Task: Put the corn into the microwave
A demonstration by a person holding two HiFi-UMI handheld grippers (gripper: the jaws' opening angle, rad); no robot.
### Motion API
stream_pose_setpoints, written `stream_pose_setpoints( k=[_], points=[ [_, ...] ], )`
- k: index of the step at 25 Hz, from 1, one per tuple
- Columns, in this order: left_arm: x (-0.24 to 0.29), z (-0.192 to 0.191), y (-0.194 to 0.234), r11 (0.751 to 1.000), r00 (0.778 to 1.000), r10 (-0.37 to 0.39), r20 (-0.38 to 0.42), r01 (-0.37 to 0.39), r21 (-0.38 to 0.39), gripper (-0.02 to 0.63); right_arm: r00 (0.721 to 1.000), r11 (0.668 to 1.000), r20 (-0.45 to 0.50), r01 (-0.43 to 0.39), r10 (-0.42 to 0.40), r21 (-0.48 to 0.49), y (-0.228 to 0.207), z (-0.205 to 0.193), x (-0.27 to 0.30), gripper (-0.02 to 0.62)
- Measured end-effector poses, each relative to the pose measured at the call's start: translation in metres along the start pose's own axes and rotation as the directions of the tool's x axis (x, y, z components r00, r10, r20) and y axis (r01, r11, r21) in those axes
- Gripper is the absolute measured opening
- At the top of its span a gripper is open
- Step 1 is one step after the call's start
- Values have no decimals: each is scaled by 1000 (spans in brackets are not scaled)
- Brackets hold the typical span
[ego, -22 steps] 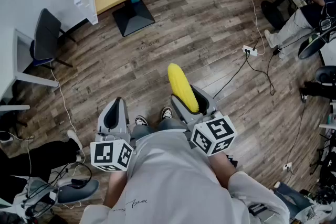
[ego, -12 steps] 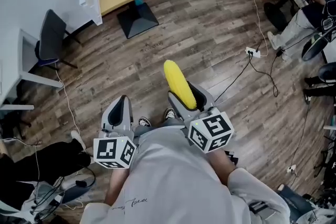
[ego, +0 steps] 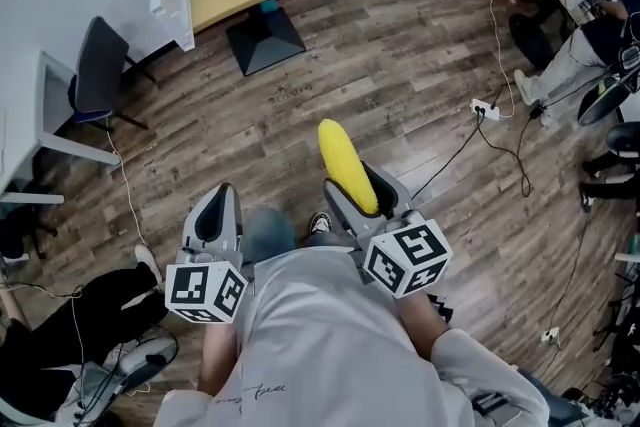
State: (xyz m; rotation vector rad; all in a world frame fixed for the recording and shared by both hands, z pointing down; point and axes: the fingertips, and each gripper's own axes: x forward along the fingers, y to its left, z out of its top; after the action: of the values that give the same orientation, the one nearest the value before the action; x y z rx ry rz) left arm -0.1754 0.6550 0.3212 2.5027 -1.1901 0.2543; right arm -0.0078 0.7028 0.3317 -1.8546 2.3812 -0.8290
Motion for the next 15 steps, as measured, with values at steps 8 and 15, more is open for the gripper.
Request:
stream_pose_setpoints(
  k=[8,15],
  points=[
    [26,-2,-3,999,999,-27,-18,26,-47,-11,999,1000,-32,1,-1,11,-15,6,22,262],
    [62,7,15,998,999,-34,-29,32,-57,-11,999,1000,-51,11,-10,15,-31,21,59,262]
  ],
)
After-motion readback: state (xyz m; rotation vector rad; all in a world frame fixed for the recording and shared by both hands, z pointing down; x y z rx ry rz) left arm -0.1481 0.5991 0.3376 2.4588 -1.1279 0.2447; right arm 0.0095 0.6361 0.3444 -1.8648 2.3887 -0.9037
